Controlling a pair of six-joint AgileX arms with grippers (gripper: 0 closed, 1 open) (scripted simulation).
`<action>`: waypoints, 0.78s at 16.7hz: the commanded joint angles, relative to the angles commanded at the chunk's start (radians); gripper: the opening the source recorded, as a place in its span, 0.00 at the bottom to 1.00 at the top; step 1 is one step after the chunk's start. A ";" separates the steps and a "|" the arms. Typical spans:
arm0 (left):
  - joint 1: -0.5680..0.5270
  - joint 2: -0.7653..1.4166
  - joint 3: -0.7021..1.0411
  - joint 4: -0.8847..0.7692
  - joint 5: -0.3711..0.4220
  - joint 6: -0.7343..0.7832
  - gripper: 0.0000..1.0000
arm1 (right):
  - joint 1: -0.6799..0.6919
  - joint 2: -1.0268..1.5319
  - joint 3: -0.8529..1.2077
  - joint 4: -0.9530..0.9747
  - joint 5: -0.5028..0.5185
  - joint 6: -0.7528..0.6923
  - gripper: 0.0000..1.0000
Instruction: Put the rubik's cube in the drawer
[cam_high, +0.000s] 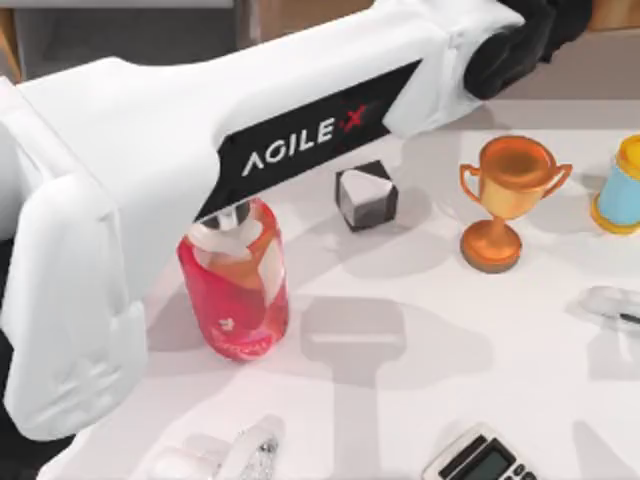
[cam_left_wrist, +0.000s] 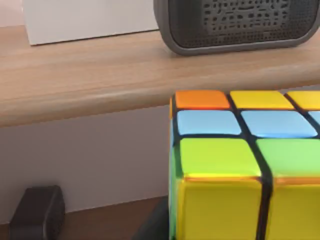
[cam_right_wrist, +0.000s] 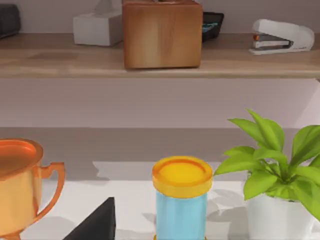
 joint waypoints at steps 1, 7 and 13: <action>0.006 -0.043 0.032 -0.079 0.017 0.014 0.00 | 0.000 0.000 0.000 0.000 0.000 0.000 1.00; 0.226 -0.238 0.266 -0.605 0.136 0.106 0.00 | 0.000 0.000 0.000 0.000 0.000 0.000 1.00; 0.622 -0.244 0.479 -1.135 0.284 0.182 0.00 | 0.000 0.000 0.000 0.000 0.000 0.000 1.00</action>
